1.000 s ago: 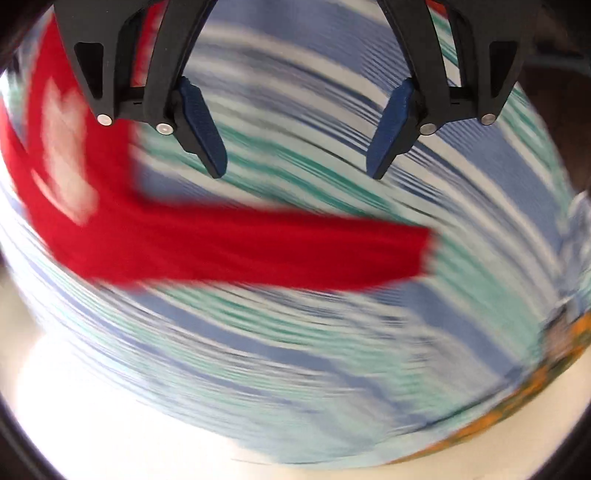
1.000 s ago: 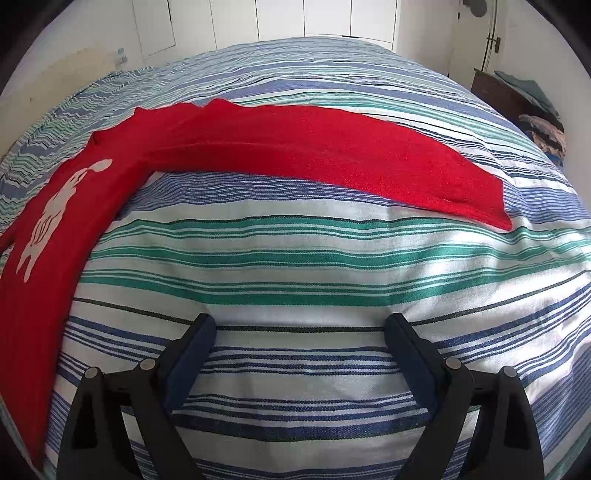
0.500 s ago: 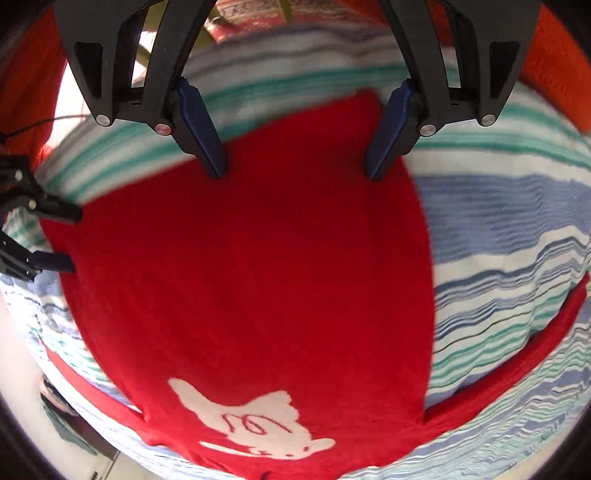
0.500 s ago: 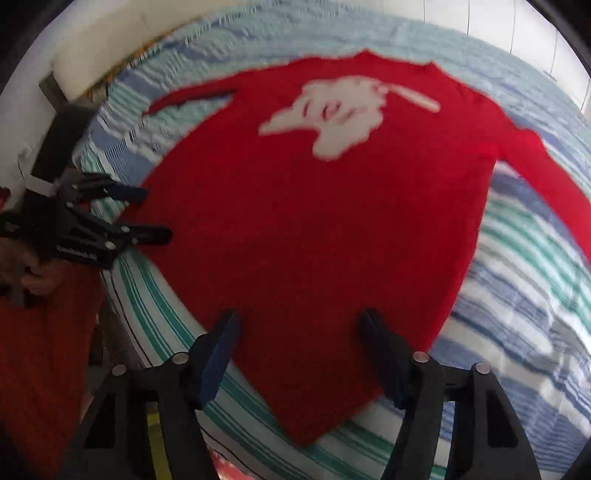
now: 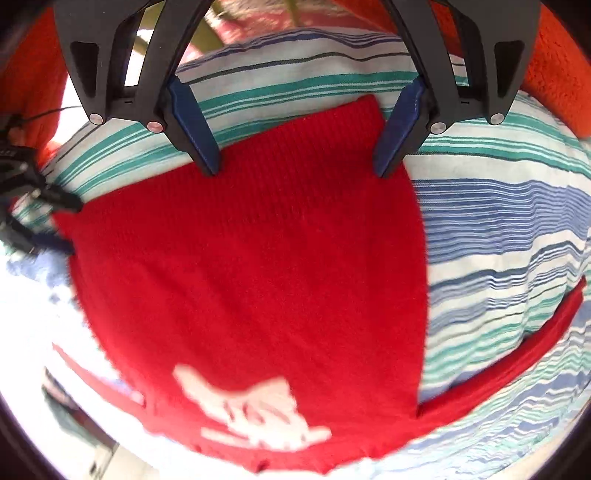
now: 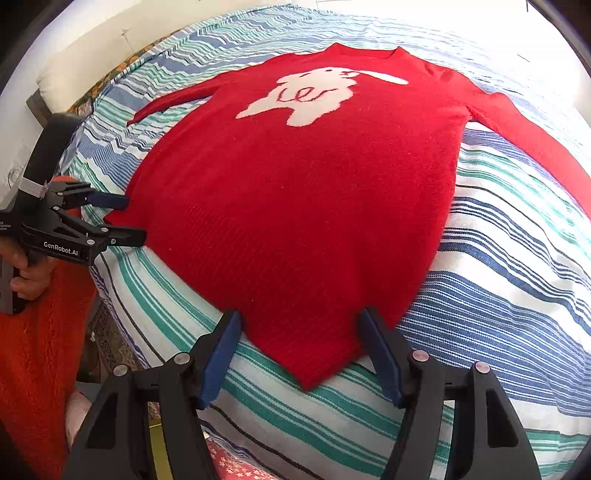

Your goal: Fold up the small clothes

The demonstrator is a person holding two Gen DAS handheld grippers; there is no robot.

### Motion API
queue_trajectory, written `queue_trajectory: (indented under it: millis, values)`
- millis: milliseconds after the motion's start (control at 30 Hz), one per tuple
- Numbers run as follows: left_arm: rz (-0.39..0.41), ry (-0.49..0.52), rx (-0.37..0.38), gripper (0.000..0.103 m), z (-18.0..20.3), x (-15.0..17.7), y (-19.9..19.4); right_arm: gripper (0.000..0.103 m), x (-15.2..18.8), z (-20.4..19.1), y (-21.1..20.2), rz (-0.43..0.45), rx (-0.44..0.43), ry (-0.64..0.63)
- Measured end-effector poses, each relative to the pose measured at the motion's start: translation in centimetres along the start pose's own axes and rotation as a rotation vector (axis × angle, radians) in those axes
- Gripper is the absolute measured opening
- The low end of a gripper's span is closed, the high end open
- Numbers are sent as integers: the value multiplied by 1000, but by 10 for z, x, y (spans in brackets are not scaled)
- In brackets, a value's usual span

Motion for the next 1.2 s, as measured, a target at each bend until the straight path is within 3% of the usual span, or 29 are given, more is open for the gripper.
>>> queue_trajectory:
  millis: [100, 200, 333, 400, 533, 633, 767, 1200]
  values:
    - [126, -63, 39, 86, -8, -15, -25, 67, -2, 2, -10, 26, -14, 25]
    - [228, -118, 13, 87, -23, -21, -36, 67, -6, 10, -30, 113, -9, 71]
    - [258, -177, -73, 87, -46, -17, -25, 80, -17, 47, -63, 305, 97, 203]
    - [263, -191, -127, 87, -49, -19, -18, 82, -16, 72, -69, 343, 154, 307]
    - [269, -231, -225, 88, -67, -30, -8, 82, 0, 123, -69, 335, 283, 502]
    - [209, -284, -260, 88, -87, -26, 9, 82, 12, 150, -68, 311, 366, 607]
    - [138, -318, -266, 89, -97, -23, 24, 82, 29, 167, -57, 266, 342, 717]
    - [106, -297, -295, 96, -97, -20, 33, 93, 23, 157, -34, 209, 402, 610]
Point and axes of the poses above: each gripper's, at about its wrist camera, not at the fingertips, and y roughly the way its jaws point, z to its right, x to its underside, the point moved 3 cm from there along y, roughly the way its jaws point, and after that the axes turned 5 degrees about z, right-handed, at the moved point
